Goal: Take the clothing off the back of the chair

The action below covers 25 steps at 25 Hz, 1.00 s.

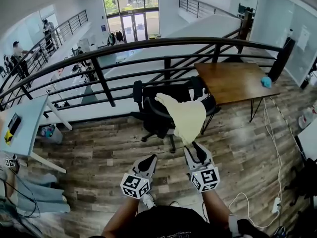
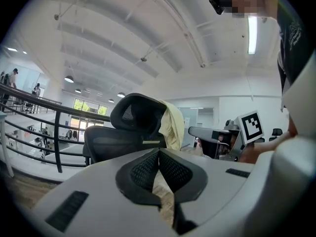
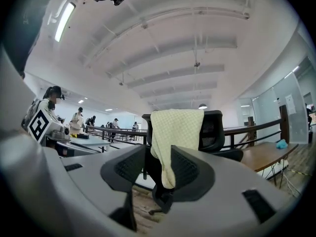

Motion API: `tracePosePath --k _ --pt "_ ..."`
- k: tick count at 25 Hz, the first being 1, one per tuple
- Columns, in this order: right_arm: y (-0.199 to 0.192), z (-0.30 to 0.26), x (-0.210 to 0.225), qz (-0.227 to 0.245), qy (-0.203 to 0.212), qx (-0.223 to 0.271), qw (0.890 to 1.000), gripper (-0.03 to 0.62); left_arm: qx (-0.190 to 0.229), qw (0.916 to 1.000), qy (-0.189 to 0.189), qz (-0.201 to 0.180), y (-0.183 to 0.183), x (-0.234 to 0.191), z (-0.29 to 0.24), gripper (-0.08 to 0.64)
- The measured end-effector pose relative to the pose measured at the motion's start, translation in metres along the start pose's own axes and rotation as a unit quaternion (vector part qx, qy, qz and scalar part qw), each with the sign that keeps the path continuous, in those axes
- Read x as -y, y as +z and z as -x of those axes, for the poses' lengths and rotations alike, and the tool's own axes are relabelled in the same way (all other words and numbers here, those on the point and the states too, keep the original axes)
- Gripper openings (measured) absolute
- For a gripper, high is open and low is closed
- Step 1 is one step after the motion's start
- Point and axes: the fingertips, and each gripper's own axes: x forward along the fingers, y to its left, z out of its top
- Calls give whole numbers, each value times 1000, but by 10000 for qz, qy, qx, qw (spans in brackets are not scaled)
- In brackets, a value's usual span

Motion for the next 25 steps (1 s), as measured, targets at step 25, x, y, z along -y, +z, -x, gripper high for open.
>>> tracePosePath --k 25 --pt "16 -64 40 -282 -687 73 9972 350 136 9997 -45 196 10 -39 -12 12"
